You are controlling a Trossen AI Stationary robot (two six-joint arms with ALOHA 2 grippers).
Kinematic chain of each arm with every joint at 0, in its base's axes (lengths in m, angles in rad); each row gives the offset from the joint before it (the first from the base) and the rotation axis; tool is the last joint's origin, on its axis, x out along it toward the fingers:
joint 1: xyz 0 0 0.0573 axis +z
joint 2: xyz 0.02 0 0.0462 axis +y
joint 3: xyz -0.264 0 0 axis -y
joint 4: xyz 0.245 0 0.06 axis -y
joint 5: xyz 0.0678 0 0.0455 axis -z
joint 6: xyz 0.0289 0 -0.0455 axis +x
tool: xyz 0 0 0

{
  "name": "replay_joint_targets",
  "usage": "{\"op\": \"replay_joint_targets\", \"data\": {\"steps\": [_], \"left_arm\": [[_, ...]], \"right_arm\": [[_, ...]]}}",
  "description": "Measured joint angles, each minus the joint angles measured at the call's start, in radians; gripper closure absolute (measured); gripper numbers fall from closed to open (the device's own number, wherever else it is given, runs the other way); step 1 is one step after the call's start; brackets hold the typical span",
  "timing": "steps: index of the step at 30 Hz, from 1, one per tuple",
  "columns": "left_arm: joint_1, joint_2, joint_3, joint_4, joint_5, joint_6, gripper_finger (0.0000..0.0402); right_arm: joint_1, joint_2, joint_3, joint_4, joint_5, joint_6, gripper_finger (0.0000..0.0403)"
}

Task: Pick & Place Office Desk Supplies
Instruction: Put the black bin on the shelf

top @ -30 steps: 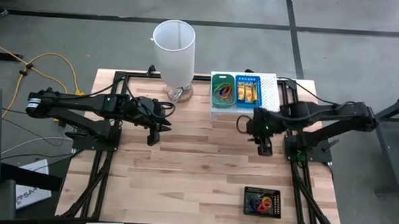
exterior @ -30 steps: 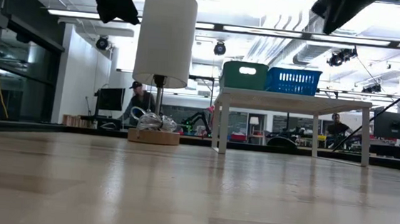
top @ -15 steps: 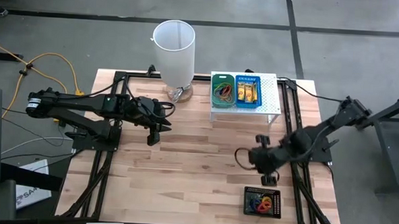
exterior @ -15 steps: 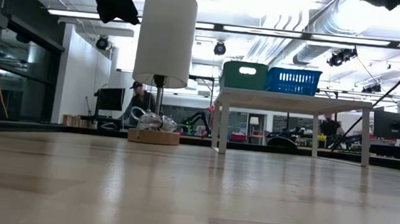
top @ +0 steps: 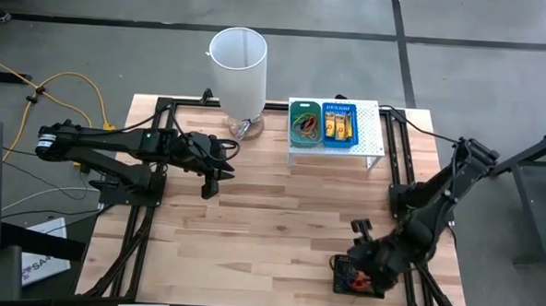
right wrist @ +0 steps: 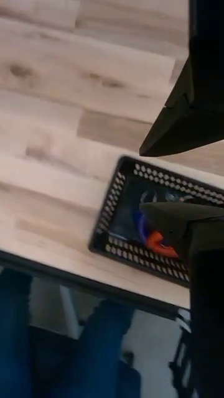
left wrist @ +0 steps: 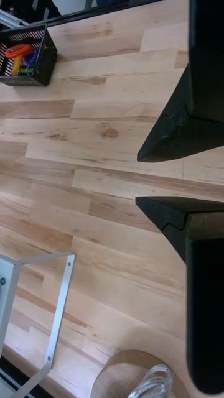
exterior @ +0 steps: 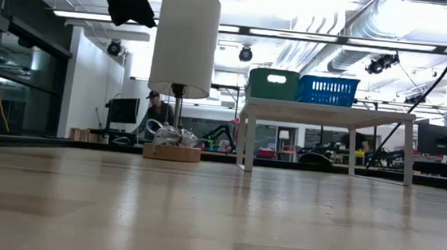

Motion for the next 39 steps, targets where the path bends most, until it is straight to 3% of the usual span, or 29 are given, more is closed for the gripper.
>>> {"op": "replay_joint_targets", "data": {"steps": [6, 12, 22, 27, 39], "left_arm": [[0.0, 0.0, 0.0, 0.0, 0.0, 0.0, 0.0307], [0.0, 0.0, 0.0, 0.0, 0.0, 0.0, 0.0307], [0.0, 0.0, 0.0, 0.0, 0.0, 0.0, 0.0307], [0.0, 0.0, 0.0, 0.0, 0.0, 0.0, 0.0307], [0.0, 0.0, 0.0, 0.0, 0.0, 0.0, 0.0306]], "right_arm": [[0.082, 0.028, 0.0, -0.004, -0.044, 0.068, 0.0285], [0.127, 0.029, 0.0, -0.021, -0.047, 0.299, 0.0285], [0.139, 0.028, 0.0, -0.213, -0.068, 0.991, 0.0285], [0.139, 0.028, 0.0, -0.282, -0.106, 1.251, 0.0285], [0.092, 0.031, 0.0, -0.319, -0.157, 1.422, 0.0285]]}}
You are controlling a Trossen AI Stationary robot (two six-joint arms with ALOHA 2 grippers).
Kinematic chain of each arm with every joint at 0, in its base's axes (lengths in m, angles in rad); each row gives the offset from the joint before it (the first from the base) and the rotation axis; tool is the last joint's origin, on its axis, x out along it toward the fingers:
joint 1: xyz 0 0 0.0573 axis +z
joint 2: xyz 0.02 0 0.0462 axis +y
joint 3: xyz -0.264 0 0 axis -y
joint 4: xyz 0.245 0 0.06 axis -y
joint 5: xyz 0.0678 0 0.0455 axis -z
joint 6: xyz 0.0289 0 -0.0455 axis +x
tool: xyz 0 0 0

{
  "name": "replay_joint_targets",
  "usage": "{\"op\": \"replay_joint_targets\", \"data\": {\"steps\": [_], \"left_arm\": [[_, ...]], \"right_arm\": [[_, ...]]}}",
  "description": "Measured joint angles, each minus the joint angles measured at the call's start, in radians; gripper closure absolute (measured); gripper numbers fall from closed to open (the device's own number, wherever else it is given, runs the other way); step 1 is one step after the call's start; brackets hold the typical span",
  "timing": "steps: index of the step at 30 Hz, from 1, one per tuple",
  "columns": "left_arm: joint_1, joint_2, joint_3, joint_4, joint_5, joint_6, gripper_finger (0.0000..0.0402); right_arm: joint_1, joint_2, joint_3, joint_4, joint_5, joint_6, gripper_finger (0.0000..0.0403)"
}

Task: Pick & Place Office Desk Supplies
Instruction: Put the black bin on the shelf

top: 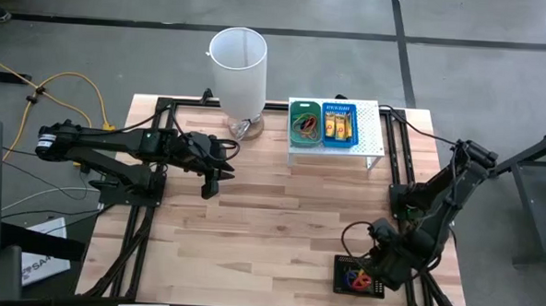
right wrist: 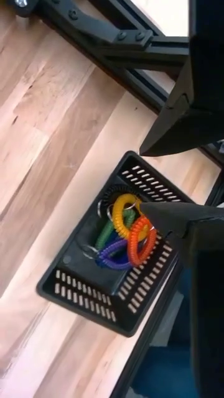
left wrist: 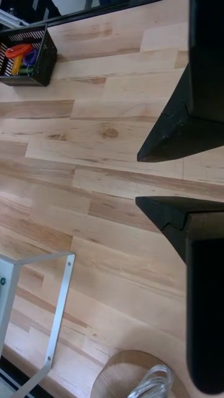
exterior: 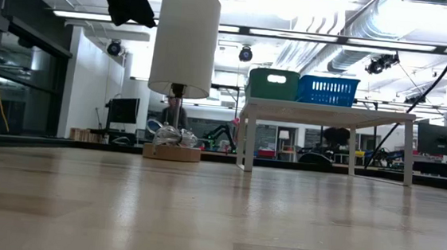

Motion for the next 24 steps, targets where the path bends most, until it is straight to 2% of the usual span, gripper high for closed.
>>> {"op": "replay_joint_targets", "data": {"steps": [7, 16, 24], "left_arm": [[0.0, 0.0, 0.0, 0.0, 0.0, 0.0, 0.0307], [0.0, 0.0, 0.0, 0.0, 0.0, 0.0, 0.0307], [0.0, 0.0, 0.0, 0.0, 0.0, 0.0, 0.0307]], "right_arm": [[-0.053, 0.0, 0.0, 0.002, 0.008, -0.058, 0.0285], [-0.092, 0.001, 0.0, 0.155, 0.062, -0.381, 0.0285], [-0.106, 0.061, 0.0, 0.264, 0.008, -0.241, 0.0285]]}}
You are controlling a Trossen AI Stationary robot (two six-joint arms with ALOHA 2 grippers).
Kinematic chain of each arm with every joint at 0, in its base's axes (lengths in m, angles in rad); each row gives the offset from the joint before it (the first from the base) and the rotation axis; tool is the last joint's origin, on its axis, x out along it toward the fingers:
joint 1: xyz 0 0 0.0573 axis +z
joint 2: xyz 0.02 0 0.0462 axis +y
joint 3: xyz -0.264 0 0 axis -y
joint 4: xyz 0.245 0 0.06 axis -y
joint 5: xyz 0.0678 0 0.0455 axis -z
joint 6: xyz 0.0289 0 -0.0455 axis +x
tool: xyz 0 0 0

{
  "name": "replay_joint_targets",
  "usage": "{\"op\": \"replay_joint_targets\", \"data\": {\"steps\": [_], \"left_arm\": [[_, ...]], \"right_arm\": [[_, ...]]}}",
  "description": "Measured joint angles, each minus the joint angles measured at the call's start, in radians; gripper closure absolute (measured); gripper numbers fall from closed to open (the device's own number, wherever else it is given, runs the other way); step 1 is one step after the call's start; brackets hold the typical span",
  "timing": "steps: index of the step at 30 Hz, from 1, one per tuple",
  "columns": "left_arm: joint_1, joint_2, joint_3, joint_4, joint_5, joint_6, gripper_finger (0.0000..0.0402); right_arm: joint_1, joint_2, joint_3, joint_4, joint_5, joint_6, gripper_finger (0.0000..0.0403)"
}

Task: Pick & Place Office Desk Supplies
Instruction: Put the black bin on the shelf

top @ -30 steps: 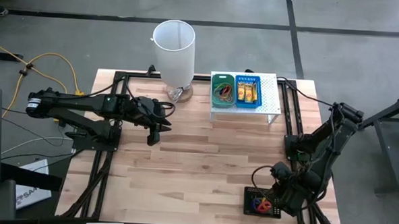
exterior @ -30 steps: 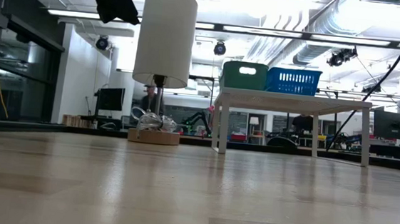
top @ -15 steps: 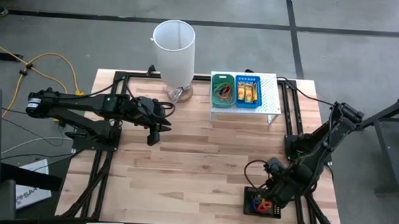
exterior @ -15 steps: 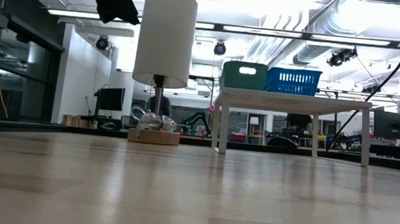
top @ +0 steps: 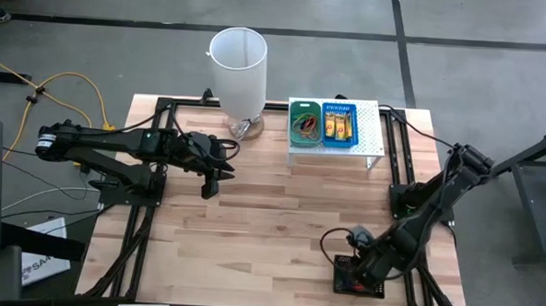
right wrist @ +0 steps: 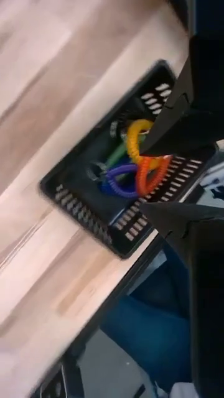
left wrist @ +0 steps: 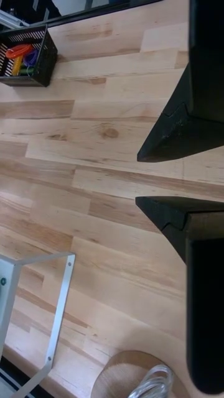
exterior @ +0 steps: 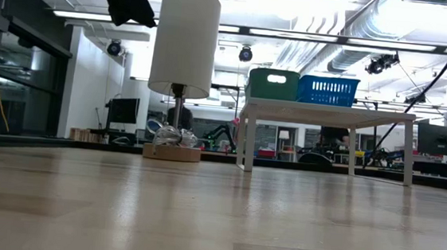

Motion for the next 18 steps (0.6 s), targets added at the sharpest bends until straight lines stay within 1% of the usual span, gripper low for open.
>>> {"op": "replay_joint_targets", "data": {"steps": [5, 8, 13, 18], "left_arm": [[0.0, 0.0, 0.0, 0.009, 0.0, 0.0, 0.0307], [0.0, 0.0, 0.0, 0.027, 0.0, 0.0, 0.0307], [0.0, 0.0, 0.0, 0.045, 0.0, 0.0, 0.0306], [0.0, 0.0, 0.0, 0.047, 0.0, 0.0, 0.0307]], "right_arm": [[-0.039, 0.055, 0.0, 0.008, -0.111, 0.103, 0.0285], [-0.077, 0.087, 0.0, 0.044, -0.174, 0.121, 0.0285], [-0.139, 0.105, 0.0, 0.138, -0.183, 0.114, 0.0285], [-0.184, 0.106, 0.0, 0.183, -0.185, 0.156, 0.0285]]}}
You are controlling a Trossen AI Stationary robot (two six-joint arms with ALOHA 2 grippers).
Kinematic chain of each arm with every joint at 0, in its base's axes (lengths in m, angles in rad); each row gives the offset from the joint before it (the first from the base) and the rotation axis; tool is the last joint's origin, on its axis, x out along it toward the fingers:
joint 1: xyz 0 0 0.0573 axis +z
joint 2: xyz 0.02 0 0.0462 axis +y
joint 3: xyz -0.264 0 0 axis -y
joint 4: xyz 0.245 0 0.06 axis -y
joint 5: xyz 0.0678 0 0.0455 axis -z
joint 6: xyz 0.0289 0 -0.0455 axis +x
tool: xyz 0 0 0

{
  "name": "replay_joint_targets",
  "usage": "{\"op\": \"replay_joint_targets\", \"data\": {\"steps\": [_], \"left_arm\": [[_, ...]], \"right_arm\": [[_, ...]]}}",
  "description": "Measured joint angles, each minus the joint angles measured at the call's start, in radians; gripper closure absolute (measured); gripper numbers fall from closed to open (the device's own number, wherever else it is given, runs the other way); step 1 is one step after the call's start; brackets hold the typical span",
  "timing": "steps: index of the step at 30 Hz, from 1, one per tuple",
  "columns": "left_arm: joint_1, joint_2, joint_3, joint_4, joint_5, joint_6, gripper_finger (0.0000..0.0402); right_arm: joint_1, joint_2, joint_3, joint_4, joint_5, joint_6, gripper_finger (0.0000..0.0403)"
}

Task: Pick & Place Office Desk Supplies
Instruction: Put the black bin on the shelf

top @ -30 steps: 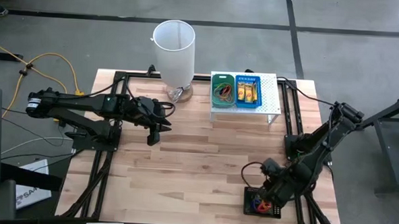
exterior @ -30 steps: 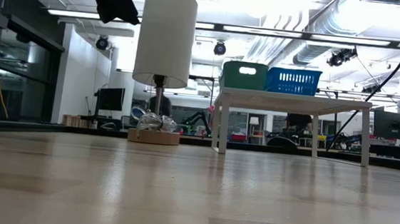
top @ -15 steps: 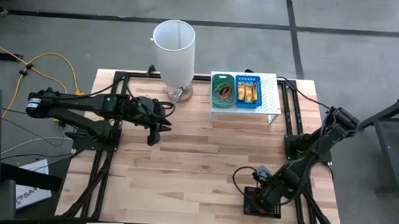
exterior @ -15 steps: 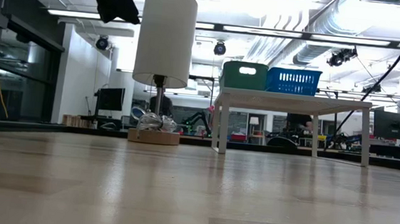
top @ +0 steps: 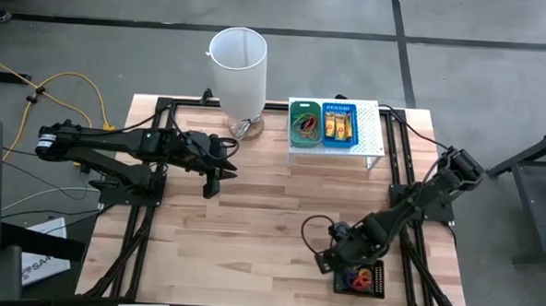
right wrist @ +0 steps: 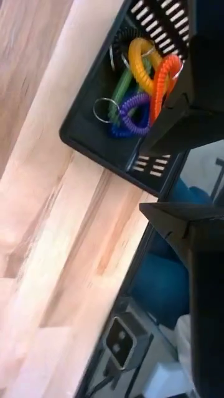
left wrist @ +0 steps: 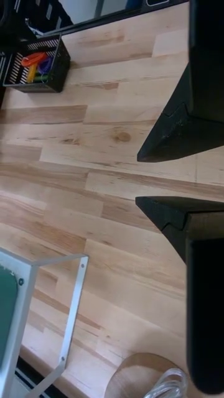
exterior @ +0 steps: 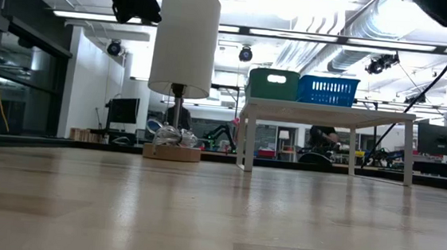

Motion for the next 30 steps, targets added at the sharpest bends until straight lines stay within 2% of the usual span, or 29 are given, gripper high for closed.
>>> {"op": "replay_joint_targets", "data": {"steps": [15, 30], "left_arm": [[0.0, 0.0, 0.0, 0.001, 0.0, 0.0, 0.0307], [0.0, 0.0, 0.0, 0.001, 0.0, 0.0, 0.0307]], "right_arm": [[-0.021, 0.03, 0.0, 0.062, -0.028, 0.132, 0.0285], [0.018, 0.03, 0.0, 0.073, 0.185, 0.206, 0.0285]]}}
